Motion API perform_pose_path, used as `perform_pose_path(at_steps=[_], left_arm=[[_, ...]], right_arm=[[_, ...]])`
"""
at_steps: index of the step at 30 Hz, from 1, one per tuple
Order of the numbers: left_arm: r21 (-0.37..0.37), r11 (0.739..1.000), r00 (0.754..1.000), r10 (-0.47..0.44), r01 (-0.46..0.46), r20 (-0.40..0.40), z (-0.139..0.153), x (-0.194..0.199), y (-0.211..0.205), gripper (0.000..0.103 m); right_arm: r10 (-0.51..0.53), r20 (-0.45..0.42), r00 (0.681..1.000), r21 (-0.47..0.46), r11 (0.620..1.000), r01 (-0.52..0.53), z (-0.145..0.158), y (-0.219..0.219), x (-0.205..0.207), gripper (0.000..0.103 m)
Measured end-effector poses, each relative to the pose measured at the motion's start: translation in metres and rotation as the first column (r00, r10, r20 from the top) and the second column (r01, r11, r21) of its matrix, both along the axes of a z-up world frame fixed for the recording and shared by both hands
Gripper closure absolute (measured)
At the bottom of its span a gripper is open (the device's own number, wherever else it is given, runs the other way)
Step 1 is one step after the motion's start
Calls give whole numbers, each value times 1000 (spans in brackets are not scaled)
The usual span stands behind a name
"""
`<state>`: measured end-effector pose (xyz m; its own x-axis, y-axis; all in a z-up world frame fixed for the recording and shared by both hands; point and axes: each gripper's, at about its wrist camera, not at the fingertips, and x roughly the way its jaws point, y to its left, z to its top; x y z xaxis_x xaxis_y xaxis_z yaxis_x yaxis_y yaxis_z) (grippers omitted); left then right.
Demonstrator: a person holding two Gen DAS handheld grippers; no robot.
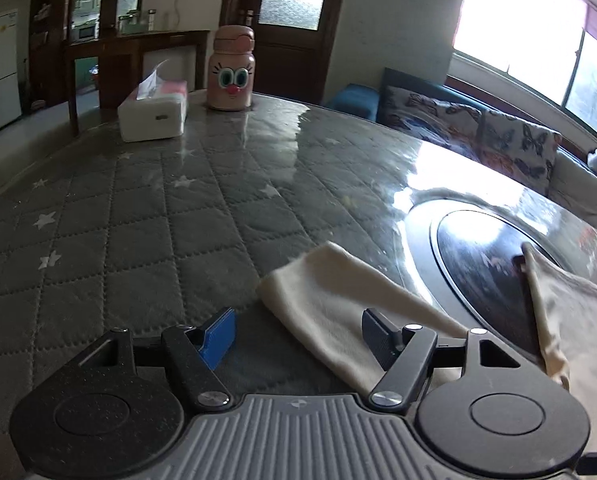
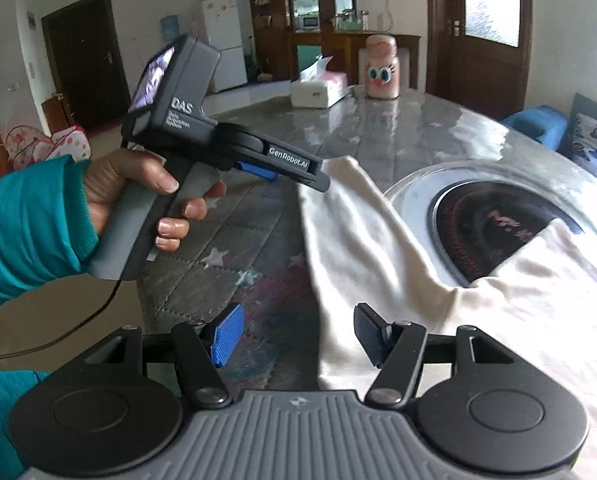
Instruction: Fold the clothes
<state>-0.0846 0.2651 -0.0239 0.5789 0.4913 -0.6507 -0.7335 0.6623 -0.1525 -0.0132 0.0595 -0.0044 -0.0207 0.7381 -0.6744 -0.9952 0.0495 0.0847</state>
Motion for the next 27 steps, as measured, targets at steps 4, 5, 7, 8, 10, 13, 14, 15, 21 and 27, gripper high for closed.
perform_pose_path(at_steps=[4, 5, 7, 8, 10, 13, 14, 15, 21, 27], left_arm=[[27, 999, 999, 38, -37, -12, -1, 6, 5, 41], [37, 998, 999, 43, -43, -17, -1, 7, 5, 44], [54, 997, 998, 54, -53, -24, -2, 8, 5, 49], [60, 997, 998, 57, -56, -26, -2, 8, 4, 54], [72, 996, 998, 64, -62, -28, -2, 8, 4, 59], [63, 996, 998, 66, -65, -17, -2, 7, 7, 73], [54, 997, 998, 61, -60, -9, -2, 7, 8, 80], [46, 997, 998, 56, -56, -2, -2, 7, 10, 82], [-5, 1000, 997, 1, -1, 71, 3, 7, 7, 91], [-48, 986, 968, -145, 158, 204, 21, 7, -17, 92]], right_arm=[[-35, 4, 999, 25, 999, 35, 8, -12, 4, 41], [-44, 5, 999, 30, 999, 44, 9, -15, 5, 41], [-63, 3, 998, 36, 997, 63, 10, -21, 8, 41], [-73, 1, 997, 38, 997, 73, 10, -23, 9, 41], [-93, -4, 996, 35, 995, 93, 10, -25, 13, 41], [-118, -13, 993, 28, 993, 118, 8, -31, 18, 41], [-125, -17, 992, 26, 992, 126, 7, -32, 19, 41], [-133, -21, 991, 27, 991, 133, 7, -34, 20, 41], [-188, -42, 981, 44, 981, 190, 7, -46, 28, 42], [-285, -86, 955, 53, 956, 290, 10, -58, 44, 42]])
